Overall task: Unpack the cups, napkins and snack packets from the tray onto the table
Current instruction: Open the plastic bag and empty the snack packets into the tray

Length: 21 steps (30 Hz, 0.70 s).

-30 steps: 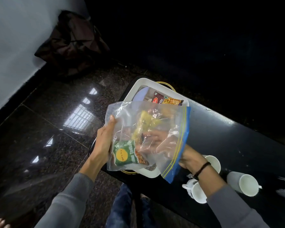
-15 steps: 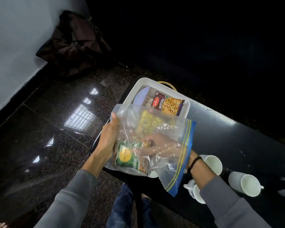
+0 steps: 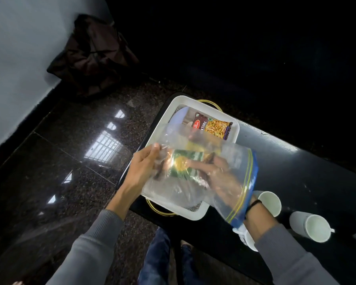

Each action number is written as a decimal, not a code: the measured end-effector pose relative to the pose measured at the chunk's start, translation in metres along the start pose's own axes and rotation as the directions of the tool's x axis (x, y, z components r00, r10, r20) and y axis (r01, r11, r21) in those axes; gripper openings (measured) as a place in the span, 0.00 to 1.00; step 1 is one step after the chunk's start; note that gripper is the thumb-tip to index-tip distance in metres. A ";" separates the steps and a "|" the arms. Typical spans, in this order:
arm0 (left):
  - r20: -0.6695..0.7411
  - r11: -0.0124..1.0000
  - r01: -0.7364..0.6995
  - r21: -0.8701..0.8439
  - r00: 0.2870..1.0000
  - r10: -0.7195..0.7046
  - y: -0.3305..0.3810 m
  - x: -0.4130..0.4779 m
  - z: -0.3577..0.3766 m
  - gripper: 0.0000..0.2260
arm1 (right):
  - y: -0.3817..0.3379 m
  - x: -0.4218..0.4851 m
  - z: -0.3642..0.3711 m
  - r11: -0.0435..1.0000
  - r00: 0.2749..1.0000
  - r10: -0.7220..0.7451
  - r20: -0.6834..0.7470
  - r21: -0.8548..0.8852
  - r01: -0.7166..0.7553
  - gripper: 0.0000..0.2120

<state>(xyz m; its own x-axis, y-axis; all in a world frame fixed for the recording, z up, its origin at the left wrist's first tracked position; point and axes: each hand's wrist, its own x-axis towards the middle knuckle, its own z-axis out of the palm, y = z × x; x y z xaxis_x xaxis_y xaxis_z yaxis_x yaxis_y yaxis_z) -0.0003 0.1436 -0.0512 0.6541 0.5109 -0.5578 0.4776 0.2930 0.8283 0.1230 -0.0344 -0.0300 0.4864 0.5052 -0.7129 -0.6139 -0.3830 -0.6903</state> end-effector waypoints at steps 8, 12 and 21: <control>-0.350 0.959 -0.059 -0.276 0.936 -0.043 0.006 0.007 -0.044 0.12 | 0.000 -0.014 -0.033 0.964 0.986 0.007 -0.168 0.262 0.038 0.19; -0.451 0.878 -0.090 -0.470 0.880 -0.151 0.004 0.007 -0.063 0.12 | 0.004 -0.023 -0.039 0.938 0.968 0.041 -0.248 0.342 0.048 0.25; -0.442 0.785 -0.118 -0.608 0.872 -0.211 -0.001 0.009 -0.071 0.16 | 0.063 -0.022 -0.014 0.961 0.954 0.132 -0.269 0.271 -0.056 0.05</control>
<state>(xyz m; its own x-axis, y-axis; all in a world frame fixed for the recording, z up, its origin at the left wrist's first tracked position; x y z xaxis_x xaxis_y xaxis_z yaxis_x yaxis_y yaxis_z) -0.0366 0.2049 -0.0529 0.2106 0.7407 -0.6380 -0.0594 0.6611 0.7480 0.0825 -0.0800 -0.0595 0.5504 0.2236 -0.8044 -0.7858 -0.1869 -0.5896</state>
